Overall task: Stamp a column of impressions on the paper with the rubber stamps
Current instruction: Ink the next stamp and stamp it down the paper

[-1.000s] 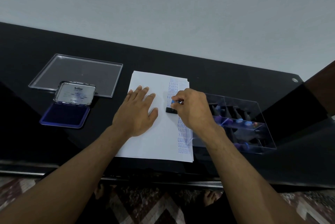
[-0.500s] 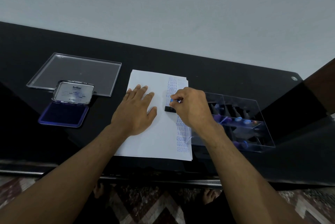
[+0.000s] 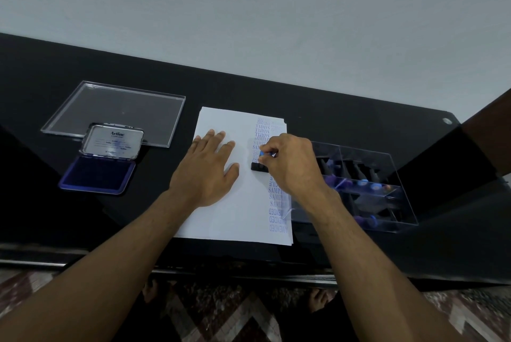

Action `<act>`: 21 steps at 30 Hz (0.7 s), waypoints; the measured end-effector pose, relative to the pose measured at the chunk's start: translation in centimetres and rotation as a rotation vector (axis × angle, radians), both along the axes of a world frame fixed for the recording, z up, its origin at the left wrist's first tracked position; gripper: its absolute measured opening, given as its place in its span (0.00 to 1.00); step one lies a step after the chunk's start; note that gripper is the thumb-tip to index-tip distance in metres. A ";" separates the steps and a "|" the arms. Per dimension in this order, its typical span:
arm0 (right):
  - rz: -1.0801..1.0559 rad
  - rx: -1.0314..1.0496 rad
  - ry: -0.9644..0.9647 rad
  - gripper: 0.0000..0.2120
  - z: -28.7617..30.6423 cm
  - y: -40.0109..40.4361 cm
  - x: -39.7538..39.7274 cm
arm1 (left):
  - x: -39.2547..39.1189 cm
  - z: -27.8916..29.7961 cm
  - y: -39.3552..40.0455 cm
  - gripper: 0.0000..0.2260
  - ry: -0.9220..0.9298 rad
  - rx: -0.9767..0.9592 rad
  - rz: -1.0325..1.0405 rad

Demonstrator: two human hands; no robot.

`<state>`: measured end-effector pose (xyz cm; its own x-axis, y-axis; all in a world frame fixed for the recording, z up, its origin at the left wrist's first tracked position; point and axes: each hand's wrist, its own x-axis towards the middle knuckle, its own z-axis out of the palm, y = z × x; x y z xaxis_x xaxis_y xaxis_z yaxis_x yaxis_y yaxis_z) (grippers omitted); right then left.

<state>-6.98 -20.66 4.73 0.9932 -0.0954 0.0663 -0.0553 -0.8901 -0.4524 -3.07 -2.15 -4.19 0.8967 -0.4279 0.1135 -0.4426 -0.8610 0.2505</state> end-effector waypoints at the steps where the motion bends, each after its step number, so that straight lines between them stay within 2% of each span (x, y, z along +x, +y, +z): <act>1: 0.001 -0.001 0.002 0.10 0.0 0.0 0.0 | 0.0 0.0 0.0 0.36 -0.003 0.001 0.001; 16: -0.014 0.052 -0.040 0.09 0.0 -0.2 -0.2 | 0.0 -0.1 0.0 0.35 -0.005 0.002 -0.005; 18: -0.061 0.125 -0.127 0.07 0.0 -0.5 -0.6 | 0.0 -0.1 0.1 0.34 -0.007 0.003 -0.007; 21: -0.214 0.351 -0.255 0.03 0.1 -1.0 -1.2 | 0.0 -0.2 0.1 0.34 -0.010 -0.006 -0.009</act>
